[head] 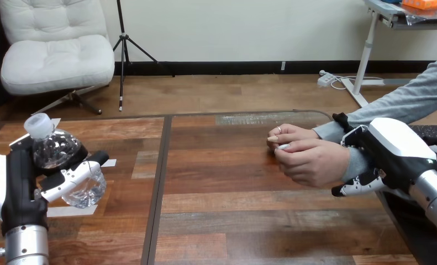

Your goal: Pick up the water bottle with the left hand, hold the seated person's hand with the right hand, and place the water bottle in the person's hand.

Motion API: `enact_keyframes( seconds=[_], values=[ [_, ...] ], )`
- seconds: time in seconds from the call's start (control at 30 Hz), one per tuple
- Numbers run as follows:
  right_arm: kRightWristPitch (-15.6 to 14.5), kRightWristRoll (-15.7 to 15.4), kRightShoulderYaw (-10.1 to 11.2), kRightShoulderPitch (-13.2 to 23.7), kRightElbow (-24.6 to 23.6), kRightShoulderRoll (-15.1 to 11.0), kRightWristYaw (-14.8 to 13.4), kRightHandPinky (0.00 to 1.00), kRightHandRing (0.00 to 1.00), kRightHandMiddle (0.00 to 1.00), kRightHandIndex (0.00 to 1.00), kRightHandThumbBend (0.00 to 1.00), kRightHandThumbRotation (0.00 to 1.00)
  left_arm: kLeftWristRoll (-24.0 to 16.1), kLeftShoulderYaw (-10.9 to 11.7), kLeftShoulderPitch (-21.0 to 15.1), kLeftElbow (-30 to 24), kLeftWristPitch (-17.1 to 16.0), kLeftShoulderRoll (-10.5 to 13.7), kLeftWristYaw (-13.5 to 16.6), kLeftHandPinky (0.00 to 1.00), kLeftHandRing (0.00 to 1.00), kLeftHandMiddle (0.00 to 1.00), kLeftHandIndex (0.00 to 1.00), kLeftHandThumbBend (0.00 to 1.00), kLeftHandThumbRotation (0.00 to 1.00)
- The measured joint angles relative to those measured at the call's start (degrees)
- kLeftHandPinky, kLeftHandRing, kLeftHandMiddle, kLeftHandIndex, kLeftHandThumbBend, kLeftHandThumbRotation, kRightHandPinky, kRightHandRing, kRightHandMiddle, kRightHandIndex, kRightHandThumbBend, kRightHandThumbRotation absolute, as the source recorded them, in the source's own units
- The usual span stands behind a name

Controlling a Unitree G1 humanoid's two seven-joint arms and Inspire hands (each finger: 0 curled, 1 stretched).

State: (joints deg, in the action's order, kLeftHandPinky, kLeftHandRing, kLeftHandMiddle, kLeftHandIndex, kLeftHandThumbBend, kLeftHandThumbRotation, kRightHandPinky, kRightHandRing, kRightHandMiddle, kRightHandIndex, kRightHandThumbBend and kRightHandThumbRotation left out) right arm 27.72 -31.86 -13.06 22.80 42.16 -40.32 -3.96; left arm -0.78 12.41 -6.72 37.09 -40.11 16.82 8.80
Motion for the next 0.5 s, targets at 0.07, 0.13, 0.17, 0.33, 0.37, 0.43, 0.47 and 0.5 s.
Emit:
enact_keyframes(
  seconds=[0.07,0.13,0.17,0.33,0.37,0.43,0.47,0.5],
  values=[
    [0.6,-0.6,0.0,0.0,0.5,0.1,-1.6,0.15,0.20,0.26,0.28,0.83,0.00,-0.1,0.0,0.0,0.0,0.0,0.0,0.0,0.25,0.30,0.35,0.37,0.72,0.00],
    [1.2,-1.1,-0.1,0.0,1.0,0.2,-2.9,0.15,0.20,0.26,0.28,0.83,0.00,-0.2,-0.1,0.1,-0.1,0.0,0.0,0.0,0.25,0.30,0.35,0.37,0.72,0.00],
    [1.5,-1.5,-0.1,0.0,1.2,0.2,-3.5,0.15,0.20,0.26,0.28,0.83,0.00,-0.2,-0.1,0.1,-0.2,0.1,-0.1,0.0,0.26,0.30,0.35,0.37,0.71,0.00],
    [3.2,-2.7,-0.2,0.0,2.7,0.4,-6.5,0.15,0.20,0.26,0.27,0.85,0.00,-0.7,-0.1,0.6,-1.7,1.4,-0.4,0.1,0.25,0.30,0.35,0.37,0.72,0.00],
    [3.6,-2.9,-0.2,0.0,3.1,0.4,-7.2,0.15,0.20,0.26,0.27,0.86,0.00,-0.8,-0.1,0.7,-1.8,1.5,-0.4,0.1,0.25,0.30,0.35,0.37,0.72,0.00],
    [4.2,-3.4,-0.4,0.0,3.7,0.5,-8.3,0.15,0.20,0.26,0.27,0.86,0.00,-1.1,-0.1,0.8,-2.1,1.6,-0.6,0.2,0.25,0.30,0.35,0.37,0.72,0.00],
    [4.4,-3.7,-0.4,0.0,3.9,0.5,-8.9,0.15,0.20,0.26,0.27,0.87,0.00,-1.2,-0.1,0.9,-2.2,1.6,-0.7,0.2,0.25,0.30,0.35,0.37,0.71,0.00],
    [4.8,-4.2,-0.6,0.0,4.3,0.5,-9.6,0.15,0.20,0.26,0.27,0.87,0.00,-1.4,-0.1,0.9,-2.4,1.6,-0.8,0.3,0.25,0.30,0.35,0.37,0.71,0.00]
  ],
)
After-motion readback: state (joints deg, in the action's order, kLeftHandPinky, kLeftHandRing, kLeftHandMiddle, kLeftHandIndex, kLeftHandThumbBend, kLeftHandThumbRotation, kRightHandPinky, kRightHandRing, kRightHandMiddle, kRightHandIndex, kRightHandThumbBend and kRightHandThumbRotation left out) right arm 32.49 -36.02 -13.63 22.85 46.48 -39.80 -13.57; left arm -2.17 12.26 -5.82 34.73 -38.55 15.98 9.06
